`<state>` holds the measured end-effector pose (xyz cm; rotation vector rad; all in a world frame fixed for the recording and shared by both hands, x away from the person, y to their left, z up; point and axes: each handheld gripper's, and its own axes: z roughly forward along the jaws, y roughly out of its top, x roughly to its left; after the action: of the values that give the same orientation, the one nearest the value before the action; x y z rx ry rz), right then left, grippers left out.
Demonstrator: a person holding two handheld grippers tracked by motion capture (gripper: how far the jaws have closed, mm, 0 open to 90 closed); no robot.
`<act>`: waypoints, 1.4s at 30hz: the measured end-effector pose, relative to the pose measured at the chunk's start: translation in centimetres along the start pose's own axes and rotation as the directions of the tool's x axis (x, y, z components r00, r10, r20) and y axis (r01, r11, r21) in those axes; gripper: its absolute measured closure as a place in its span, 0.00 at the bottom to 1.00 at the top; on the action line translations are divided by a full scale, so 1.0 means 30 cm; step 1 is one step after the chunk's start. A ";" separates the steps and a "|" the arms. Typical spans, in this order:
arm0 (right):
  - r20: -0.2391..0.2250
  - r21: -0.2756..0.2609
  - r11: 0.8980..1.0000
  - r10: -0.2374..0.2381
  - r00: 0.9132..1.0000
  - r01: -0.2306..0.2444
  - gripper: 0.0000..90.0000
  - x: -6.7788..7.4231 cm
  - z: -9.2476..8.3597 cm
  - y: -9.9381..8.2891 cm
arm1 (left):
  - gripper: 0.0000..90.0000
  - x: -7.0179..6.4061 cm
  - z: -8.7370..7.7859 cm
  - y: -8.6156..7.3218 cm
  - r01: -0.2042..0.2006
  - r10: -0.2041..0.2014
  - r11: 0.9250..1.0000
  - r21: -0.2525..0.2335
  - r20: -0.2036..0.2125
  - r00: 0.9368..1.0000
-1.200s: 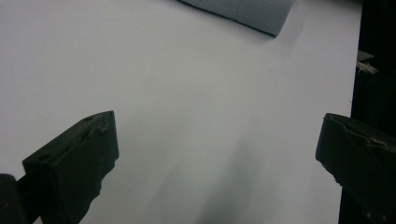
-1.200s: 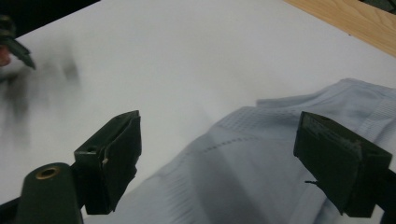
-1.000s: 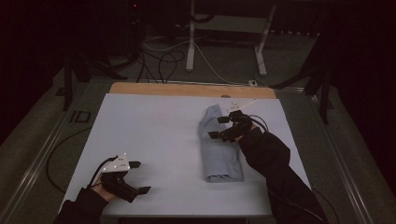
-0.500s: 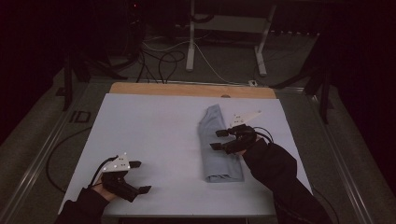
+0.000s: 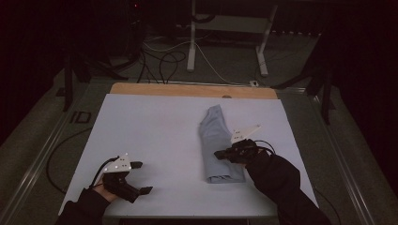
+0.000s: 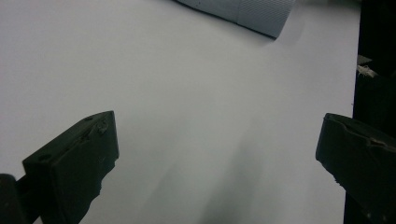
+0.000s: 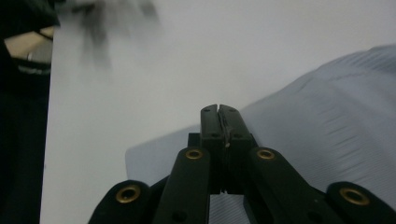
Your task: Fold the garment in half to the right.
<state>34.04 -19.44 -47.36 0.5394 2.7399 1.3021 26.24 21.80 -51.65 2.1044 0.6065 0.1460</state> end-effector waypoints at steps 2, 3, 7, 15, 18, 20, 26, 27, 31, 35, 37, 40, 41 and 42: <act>-0.015 0.013 1.000 -0.004 1.000 0.004 1.00 0.003 0.011 -0.010 | 0.00 0.001 0.001 -0.002 0.000 0.000 1.000 0.002 0.001 1.000; -0.017 0.015 1.000 -0.001 1.000 0.002 1.00 0.004 0.017 -0.015 | 0.00 0.002 0.003 -0.003 0.002 -0.002 1.000 0.004 0.001 1.000; -0.047 0.061 0.998 -0.025 0.999 0.028 1.00 -0.001 0.052 -0.043 | 0.00 0.002 0.004 -0.004 0.001 -0.001 1.000 0.008 0.004 1.000; -0.065 0.142 0.989 -0.032 0.997 0.041 1.00 -0.013 0.100 -0.105 | 0.00 -0.002 0.004 -0.003 -0.001 0.001 1.000 0.006 0.006 1.000; -0.072 0.150 0.987 -0.043 0.996 0.054 1.00 -0.007 0.103 -0.120 | 0.00 -0.003 0.003 -0.002 -0.003 0.003 1.000 0.003 0.008 1.000; -0.076 0.156 0.986 -0.049 0.996 0.060 1.00 -0.002 0.099 -0.126 | 0.00 -0.004 0.002 -0.001 -0.004 0.004 1.000 0.004 0.007 1.000; -0.093 0.164 0.985 -0.040 0.995 0.055 1.00 0.014 0.075 -0.164 | 0.00 -0.005 0.001 -0.001 -0.005 0.005 1.000 0.004 0.006 1.000; -0.097 0.163 0.985 -0.035 0.995 0.051 1.00 0.015 0.069 -0.171 | 0.00 -0.006 0.001 -0.001 -0.004 0.004 1.000 0.004 0.006 1.000; -0.105 0.159 0.985 -0.044 0.994 0.060 1.00 0.023 0.060 -0.183 | 0.00 -0.006 0.002 0.000 -0.007 0.007 1.000 0.005 0.005 1.000; -0.111 0.164 0.984 -0.052 0.992 0.070 1.00 0.030 0.054 -0.185 | 0.00 -0.006 -0.002 0.000 -0.006 0.006 1.000 0.003 0.005 1.000; -0.114 0.165 0.983 -0.054 0.992 0.073 1.00 0.032 0.051 -0.188 | 0.00 -0.006 -0.004 0.000 -0.006 0.006 1.000 0.001 0.003 1.000; -0.119 0.161 0.984 -0.063 0.991 0.082 1.00 0.033 0.047 -0.193 | 0.00 -0.006 -0.006 0.000 -0.005 0.005 1.000 -0.002 0.003 1.000; -0.121 0.155 0.985 -0.058 0.991 0.077 1.00 0.033 0.048 -0.195 | 0.00 -0.006 -0.006 -0.001 -0.005 0.005 1.000 0.000 0.002 1.000; -0.121 0.154 0.985 -0.058 0.991 0.076 1.00 0.032 0.048 -0.195 | 0.00 -0.006 -0.005 -0.001 -0.005 0.005 1.000 0.000 0.003 1.000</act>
<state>31.76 -21.44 -52.64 0.3883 2.9471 1.1421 26.03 21.85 -51.55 2.1060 0.5999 0.1459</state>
